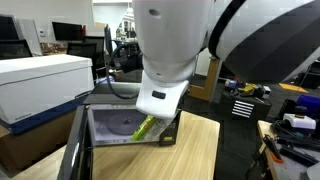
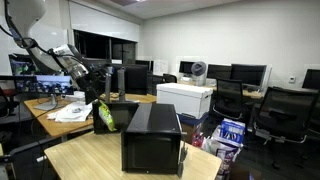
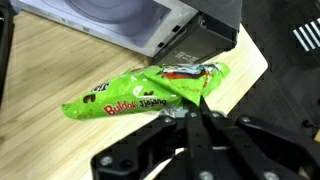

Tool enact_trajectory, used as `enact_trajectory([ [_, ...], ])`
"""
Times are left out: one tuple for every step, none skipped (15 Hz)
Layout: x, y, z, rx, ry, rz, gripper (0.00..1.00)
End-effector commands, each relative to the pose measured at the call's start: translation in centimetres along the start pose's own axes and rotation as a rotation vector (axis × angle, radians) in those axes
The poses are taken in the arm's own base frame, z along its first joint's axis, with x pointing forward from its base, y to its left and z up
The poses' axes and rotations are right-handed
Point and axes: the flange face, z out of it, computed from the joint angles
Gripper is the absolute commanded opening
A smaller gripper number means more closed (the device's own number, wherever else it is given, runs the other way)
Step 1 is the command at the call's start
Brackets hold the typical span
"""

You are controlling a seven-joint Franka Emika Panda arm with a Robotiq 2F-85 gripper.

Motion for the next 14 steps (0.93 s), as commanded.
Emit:
enact_trajectory([
  [0.6,0.0,0.3,-0.077,0.031,-0.038,0.03],
  [0.9,0.2,0.4,-0.094,0.042,-0.04,0.03],
  [1.2,0.6,0.4,-0.11,0.051,-0.037,0.03],
  [1.4,1.0,0.3,-0.128,0.055,-0.025,0.02],
  [1.6,1.3,0.3,-0.141,0.06,-0.019,0.03],
  [1.8,1.7,0.2,-0.16,0.059,-0.003,0.02],
  [2.1,2.0,0.2,-0.172,0.065,0.005,0.02],
  [2.3,2.4,0.3,-0.186,0.066,0.023,0.02],
  [2.5,2.8,0.4,-0.199,0.065,0.038,0.02],
  [2.7,3.2,0.6,-0.205,0.068,0.058,0.02],
  [3.0,3.8,0.9,-0.213,0.074,0.088,0.02],
  [3.2,4.2,1.1,-0.215,0.083,0.112,0.02],
  [3.3,4.9,1.2,-0.226,0.087,0.151,0.02],
  [3.4,5.5,1.2,-0.239,0.087,0.188,0.02],
])
